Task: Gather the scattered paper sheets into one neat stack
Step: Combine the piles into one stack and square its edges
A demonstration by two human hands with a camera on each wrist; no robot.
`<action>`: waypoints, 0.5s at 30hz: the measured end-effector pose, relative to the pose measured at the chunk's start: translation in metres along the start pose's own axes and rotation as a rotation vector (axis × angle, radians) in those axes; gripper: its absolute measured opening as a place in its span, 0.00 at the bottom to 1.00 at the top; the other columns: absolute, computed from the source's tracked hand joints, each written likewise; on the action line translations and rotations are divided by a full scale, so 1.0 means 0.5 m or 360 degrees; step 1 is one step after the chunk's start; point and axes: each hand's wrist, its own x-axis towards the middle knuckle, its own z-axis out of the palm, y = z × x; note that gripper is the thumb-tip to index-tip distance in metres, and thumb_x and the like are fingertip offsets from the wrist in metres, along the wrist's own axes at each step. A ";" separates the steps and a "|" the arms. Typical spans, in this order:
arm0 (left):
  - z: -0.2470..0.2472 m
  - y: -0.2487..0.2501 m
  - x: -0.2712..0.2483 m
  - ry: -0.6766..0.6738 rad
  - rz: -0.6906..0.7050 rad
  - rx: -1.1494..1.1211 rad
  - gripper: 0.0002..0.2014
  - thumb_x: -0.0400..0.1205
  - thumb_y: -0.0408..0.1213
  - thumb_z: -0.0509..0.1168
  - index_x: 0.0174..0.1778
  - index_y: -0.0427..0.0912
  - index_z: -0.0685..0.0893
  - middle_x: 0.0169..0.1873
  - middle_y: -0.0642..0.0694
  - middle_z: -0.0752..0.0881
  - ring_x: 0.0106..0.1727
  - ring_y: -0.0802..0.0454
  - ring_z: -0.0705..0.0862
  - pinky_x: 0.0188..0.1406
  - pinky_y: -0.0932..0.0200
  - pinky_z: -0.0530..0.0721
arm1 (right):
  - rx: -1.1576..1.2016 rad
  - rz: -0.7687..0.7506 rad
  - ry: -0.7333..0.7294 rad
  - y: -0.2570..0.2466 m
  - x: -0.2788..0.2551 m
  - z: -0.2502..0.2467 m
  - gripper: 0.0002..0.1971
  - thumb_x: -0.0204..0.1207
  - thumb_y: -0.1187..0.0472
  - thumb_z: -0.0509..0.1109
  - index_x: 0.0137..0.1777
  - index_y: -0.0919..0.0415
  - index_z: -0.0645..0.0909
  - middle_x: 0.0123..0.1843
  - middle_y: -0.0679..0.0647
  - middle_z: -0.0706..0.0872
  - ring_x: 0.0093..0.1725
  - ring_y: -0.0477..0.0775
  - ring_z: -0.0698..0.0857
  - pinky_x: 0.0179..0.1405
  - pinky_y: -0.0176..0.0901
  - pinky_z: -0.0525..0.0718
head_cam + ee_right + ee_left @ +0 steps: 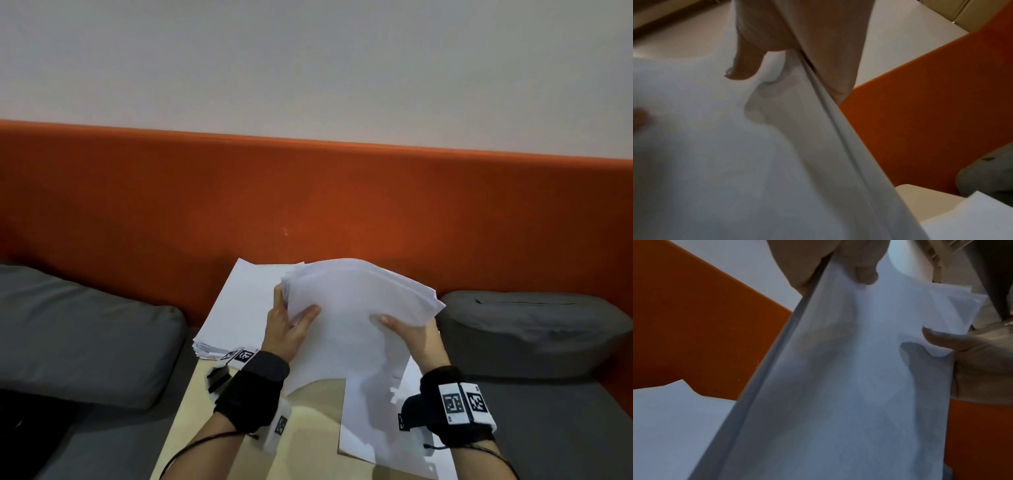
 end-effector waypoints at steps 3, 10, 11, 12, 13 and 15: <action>0.007 0.016 0.005 0.0088 0.0090 -0.0096 0.16 0.75 0.36 0.71 0.50 0.52 0.70 0.41 0.60 0.82 0.42 0.58 0.85 0.40 0.74 0.82 | 0.0101 -0.0017 0.0066 -0.023 -0.003 0.010 0.17 0.70 0.66 0.76 0.54 0.50 0.77 0.48 0.45 0.84 0.51 0.54 0.84 0.49 0.45 0.80; -0.006 0.055 0.026 0.0232 0.0377 -0.0243 0.21 0.67 0.51 0.69 0.54 0.65 0.70 0.48 0.62 0.79 0.47 0.60 0.81 0.50 0.58 0.82 | 0.0246 -0.0217 -0.0066 -0.081 -0.005 0.009 0.26 0.53 0.47 0.78 0.53 0.52 0.83 0.52 0.49 0.89 0.51 0.46 0.89 0.52 0.37 0.87; -0.006 0.048 0.022 0.0238 0.0388 -0.0233 0.21 0.67 0.51 0.69 0.55 0.64 0.70 0.48 0.65 0.78 0.47 0.65 0.80 0.51 0.63 0.81 | 0.0279 -0.0170 -0.0072 -0.071 -0.007 0.009 0.27 0.53 0.47 0.77 0.54 0.53 0.83 0.52 0.50 0.89 0.51 0.47 0.89 0.52 0.38 0.87; -0.006 0.040 0.014 0.0236 0.0365 -0.0237 0.22 0.67 0.51 0.69 0.55 0.60 0.70 0.48 0.65 0.78 0.47 0.69 0.80 0.50 0.70 0.80 | 0.0273 -0.0088 -0.0065 -0.054 -0.008 0.011 0.26 0.53 0.47 0.78 0.53 0.54 0.83 0.51 0.51 0.90 0.51 0.49 0.89 0.51 0.39 0.87; -0.004 0.032 0.006 0.0222 0.0299 -0.0241 0.23 0.66 0.51 0.70 0.55 0.57 0.70 0.47 0.63 0.78 0.46 0.70 0.80 0.48 0.75 0.79 | 0.0221 0.0019 -0.0057 -0.037 -0.010 0.014 0.24 0.54 0.49 0.79 0.51 0.53 0.83 0.50 0.51 0.89 0.50 0.50 0.88 0.50 0.41 0.87; 0.001 0.012 -0.010 0.0162 0.0086 -0.0192 0.26 0.66 0.49 0.70 0.59 0.51 0.70 0.46 0.63 0.78 0.45 0.65 0.81 0.44 0.74 0.79 | 0.0046 0.0237 -0.0049 0.006 -0.016 0.021 0.16 0.61 0.55 0.81 0.46 0.54 0.81 0.50 0.56 0.89 0.47 0.53 0.87 0.46 0.44 0.85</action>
